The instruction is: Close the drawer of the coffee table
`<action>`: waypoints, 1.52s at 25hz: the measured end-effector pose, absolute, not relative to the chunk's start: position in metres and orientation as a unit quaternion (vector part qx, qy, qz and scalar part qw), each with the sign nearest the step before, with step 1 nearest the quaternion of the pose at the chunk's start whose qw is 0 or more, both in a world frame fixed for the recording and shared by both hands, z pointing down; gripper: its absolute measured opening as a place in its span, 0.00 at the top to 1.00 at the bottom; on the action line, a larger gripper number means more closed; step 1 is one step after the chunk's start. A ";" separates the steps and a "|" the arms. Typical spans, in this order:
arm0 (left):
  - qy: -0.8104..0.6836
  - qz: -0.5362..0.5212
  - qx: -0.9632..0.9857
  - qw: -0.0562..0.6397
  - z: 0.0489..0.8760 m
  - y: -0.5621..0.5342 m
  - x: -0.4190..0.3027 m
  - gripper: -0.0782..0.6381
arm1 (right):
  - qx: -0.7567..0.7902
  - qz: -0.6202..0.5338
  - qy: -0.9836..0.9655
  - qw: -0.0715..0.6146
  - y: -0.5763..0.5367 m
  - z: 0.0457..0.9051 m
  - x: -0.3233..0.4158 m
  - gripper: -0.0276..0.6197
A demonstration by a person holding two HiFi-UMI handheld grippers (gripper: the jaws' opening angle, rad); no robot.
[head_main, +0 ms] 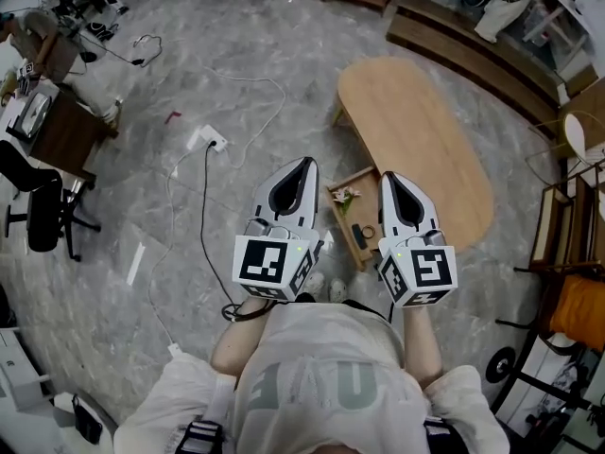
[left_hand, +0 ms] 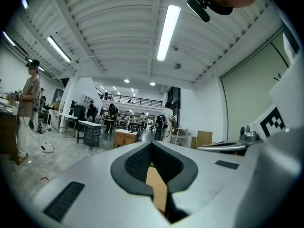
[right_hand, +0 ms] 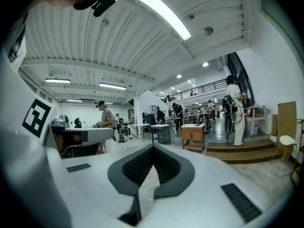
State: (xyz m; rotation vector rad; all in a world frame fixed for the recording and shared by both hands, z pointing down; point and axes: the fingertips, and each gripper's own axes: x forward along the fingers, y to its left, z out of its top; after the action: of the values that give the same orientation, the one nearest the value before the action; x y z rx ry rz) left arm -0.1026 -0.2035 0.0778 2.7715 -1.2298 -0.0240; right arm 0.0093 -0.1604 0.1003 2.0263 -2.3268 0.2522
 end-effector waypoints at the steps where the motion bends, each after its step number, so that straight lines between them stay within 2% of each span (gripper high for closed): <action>1: -0.397 -0.005 0.916 0.051 0.081 -0.208 -0.096 0.88 | 0.654 0.083 -0.752 0.023 -0.166 0.104 0.012 0.95; 4: -0.375 0.006 0.925 0.059 0.104 -0.222 -0.076 0.88 | 0.651 0.094 -0.753 0.024 -0.182 0.126 0.018 0.95; 11: -0.347 0.029 0.933 0.091 0.221 -0.246 -0.041 0.88 | 0.649 0.114 -0.752 0.015 -0.209 0.223 0.037 0.95; 16: -0.339 0.046 0.934 0.105 0.336 -0.260 -0.025 0.88 | 0.660 0.136 -0.738 0.020 -0.220 0.329 0.059 0.95; 21: -0.318 0.094 0.933 0.142 0.440 -0.236 -0.019 0.88 | 0.678 0.173 -0.713 0.057 -0.193 0.437 0.065 0.95; 27: -0.283 0.112 0.943 0.137 0.496 -0.216 0.002 0.88 | 0.684 0.206 -0.697 0.060 -0.183 0.507 0.069 0.95; 30: -0.260 0.121 0.952 0.108 0.500 -0.213 0.013 0.88 | 0.678 0.208 -0.702 0.071 -0.180 0.513 0.068 0.95; 34: -0.187 0.158 0.970 0.010 0.503 -0.219 0.032 0.88 | 0.662 0.198 -0.716 0.098 -0.175 0.512 0.070 0.95; 35: -0.157 0.167 0.973 -0.015 0.507 -0.219 0.039 0.85 | 0.658 0.197 -0.719 0.105 -0.172 0.513 0.071 0.95; 37: -0.081 0.201 0.974 -0.069 0.522 -0.215 0.050 0.72 | 0.653 0.197 -0.722 0.118 -0.165 0.516 0.076 0.95; 38: -0.037 0.225 0.969 -0.100 0.534 -0.210 0.053 0.69 | 0.650 0.200 -0.722 0.124 -0.161 0.519 0.078 0.95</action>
State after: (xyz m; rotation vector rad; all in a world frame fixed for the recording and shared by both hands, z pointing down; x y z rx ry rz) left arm 0.0530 -0.2104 0.5337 3.2541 -0.1257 0.7546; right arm 0.0776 -0.1613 0.5191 1.8959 -2.1056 0.5816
